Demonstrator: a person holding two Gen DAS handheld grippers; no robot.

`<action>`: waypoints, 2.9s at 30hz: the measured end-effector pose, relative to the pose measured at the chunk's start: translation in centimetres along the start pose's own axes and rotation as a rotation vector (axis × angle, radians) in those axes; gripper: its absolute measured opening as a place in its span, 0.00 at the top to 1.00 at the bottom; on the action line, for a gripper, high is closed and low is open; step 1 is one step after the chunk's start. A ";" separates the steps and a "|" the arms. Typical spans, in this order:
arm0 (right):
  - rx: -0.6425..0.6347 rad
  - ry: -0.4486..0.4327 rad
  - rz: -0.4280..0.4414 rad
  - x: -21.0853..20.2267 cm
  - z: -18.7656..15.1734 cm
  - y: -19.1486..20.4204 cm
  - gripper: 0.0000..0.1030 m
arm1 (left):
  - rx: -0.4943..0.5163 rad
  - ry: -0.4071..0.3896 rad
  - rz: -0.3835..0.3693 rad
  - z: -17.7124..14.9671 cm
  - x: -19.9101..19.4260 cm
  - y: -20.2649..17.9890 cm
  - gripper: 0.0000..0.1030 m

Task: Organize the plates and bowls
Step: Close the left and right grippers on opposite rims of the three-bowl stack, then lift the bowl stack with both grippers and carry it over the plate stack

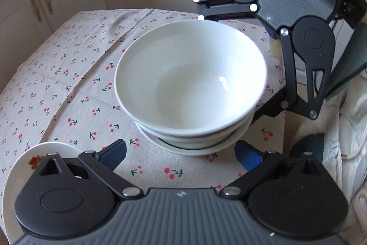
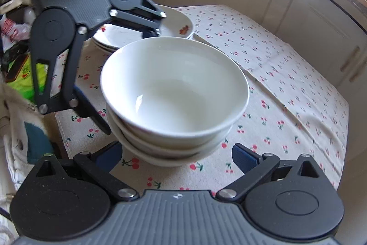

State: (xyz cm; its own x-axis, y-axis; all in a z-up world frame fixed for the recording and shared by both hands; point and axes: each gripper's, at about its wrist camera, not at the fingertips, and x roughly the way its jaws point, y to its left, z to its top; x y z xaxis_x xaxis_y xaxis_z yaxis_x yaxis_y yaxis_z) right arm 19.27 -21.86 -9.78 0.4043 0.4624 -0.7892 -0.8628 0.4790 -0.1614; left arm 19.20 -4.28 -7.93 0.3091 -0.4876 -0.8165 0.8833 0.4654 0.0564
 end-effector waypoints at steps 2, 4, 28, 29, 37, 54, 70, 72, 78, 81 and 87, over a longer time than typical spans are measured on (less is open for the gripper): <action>-0.027 0.006 0.019 0.1 0.3 -0.1 0.00 | 0.001 -0.003 -0.037 0.2 0.3 0.7 0.05; -0.042 0.009 0.042 0.0 0.7 -0.2 0.01 | 0.005 -0.005 -0.072 0.4 0.5 1.0 0.05; -0.081 0.041 0.125 0.0 1.0 -0.8 0.08 | 0.053 0.002 -0.198 1.2 1.2 1.9 0.15; -0.080 0.043 0.127 0.1 1.1 -0.8 0.08 | 0.056 0.002 -0.199 1.2 1.3 1.9 0.16; -0.083 0.055 0.124 0.3 1.2 -0.7 0.09 | 0.064 0.000 -0.196 1.2 1.3 1.8 0.16; -0.110 0.054 0.116 -0.7 2.6 -0.3 0.09 | 0.060 -0.028 -0.157 1.2 -1.0 1.5 0.17; -0.345 -0.020 0.104 0.2 11.3 1.1 0.09 | -0.038 -0.095 0.065 -3.1 -8.7 5.0 0.17; -0.372 -0.024 0.119 1.2 12.4 1.3 0.09 | -0.060 -0.089 0.089 -4.1 -9.1 5.7 0.17; -0.404 -0.022 0.174 5.1 15.2 1.7 0.09 | -0.122 -0.064 0.129 -6.6 -9.2 7.8 0.17; -0.409 -0.011 0.193 6.6 15.9 1.9 0.09 | -0.141 -0.051 0.129 -7.6 -8.9 8.5 0.17; -0.398 0.012 0.221 8.7 16.7 1.9 0.09 | -0.163 -0.039 0.116 -8.4 -8.3 9.7 0.17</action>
State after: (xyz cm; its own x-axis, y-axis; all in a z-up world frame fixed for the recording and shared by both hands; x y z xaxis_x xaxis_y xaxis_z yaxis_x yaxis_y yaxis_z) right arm 26.23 -4.48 -7.08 0.1957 0.5112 -0.8369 -0.9785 0.0450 -0.2013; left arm 22.27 10.52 -5.47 0.4214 -0.4505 -0.7871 0.7732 0.6321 0.0522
